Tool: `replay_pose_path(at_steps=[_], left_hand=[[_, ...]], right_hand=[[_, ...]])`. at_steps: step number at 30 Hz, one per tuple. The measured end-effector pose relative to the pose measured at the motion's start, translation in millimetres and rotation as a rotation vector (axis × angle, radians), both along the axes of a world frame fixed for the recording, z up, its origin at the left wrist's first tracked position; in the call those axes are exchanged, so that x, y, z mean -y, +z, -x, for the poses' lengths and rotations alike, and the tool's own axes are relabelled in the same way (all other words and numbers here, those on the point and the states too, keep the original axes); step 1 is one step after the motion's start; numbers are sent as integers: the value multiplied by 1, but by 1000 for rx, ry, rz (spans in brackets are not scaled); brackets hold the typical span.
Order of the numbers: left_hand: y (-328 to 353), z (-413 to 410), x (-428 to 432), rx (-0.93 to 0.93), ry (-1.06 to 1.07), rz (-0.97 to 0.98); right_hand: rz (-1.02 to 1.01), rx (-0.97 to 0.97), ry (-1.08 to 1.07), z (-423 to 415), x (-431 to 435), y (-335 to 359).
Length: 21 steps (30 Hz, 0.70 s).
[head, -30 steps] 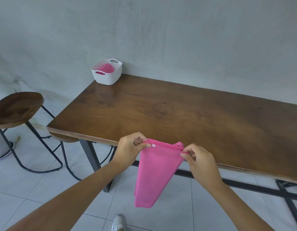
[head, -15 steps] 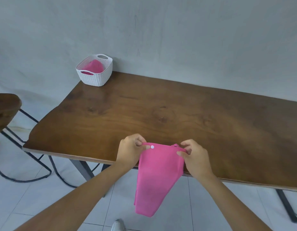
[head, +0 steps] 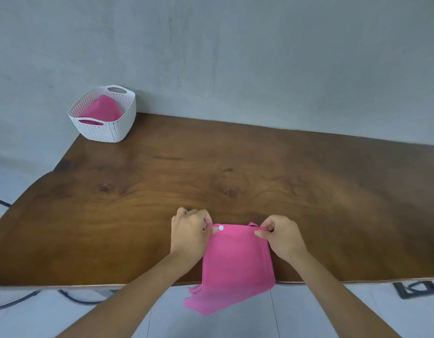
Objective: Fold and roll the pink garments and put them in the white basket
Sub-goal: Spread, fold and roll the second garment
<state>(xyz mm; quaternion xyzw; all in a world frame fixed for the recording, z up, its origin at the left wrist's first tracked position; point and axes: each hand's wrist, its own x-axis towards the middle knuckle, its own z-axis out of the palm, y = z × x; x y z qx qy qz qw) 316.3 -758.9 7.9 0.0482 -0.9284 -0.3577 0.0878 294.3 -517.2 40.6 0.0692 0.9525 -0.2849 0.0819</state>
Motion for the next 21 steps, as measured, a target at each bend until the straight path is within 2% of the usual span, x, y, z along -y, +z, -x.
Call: replay_pose_path(at_steps=[5,12,21], left_hand=[[6,35,4,125,47,90],[14,91,-3,194,67,130],[17,168,-16,271,145,169]], right_hand=[[-30,53,-52,32,3,2],[-135,145,-39,93,6,18],[-216,170,-24,176,0,18]])
